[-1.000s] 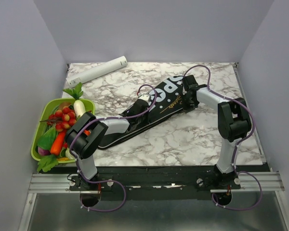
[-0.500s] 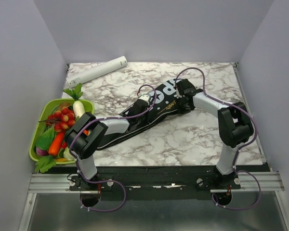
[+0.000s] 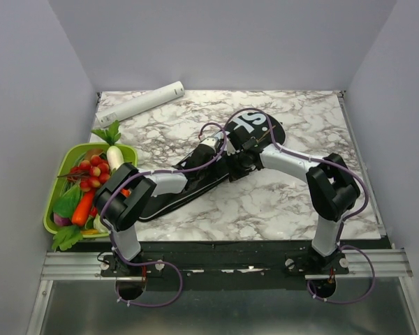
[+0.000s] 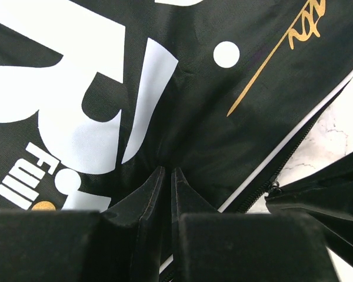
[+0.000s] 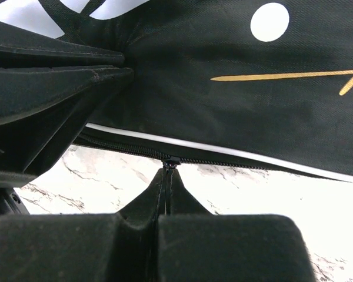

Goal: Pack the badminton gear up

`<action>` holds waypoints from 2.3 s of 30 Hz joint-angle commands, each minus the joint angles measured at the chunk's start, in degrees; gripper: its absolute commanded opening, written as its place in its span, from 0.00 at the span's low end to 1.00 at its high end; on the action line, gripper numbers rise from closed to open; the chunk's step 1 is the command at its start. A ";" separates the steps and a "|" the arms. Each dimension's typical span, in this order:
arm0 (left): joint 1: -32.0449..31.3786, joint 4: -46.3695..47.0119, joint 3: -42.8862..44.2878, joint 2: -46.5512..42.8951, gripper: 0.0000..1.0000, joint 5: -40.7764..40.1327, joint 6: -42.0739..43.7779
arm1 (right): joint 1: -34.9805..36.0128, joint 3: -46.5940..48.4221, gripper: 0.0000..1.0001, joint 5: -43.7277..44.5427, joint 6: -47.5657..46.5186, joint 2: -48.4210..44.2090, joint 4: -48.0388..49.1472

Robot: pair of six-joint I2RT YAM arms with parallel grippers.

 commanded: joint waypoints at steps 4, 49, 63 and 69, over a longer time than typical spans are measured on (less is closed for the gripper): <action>-0.24 -5.09 -1.37 1.89 0.17 2.38 0.68 | -3.32 -2.45 0.01 1.93 0.95 -7.26 -1.29; -1.38 -27.24 -4.79 -18.15 0.52 -7.55 -5.56 | -26.18 -11.16 0.01 -7.75 10.71 -4.98 11.90; -3.85 -21.88 -7.08 -7.25 0.47 -6.67 -6.09 | -17.84 -9.93 0.01 -3.71 7.80 -6.30 7.86; -3.93 -19.33 -7.96 -6.46 0.46 -5.09 -6.61 | -5.81 -13.00 0.01 -4.23 10.87 -9.02 9.43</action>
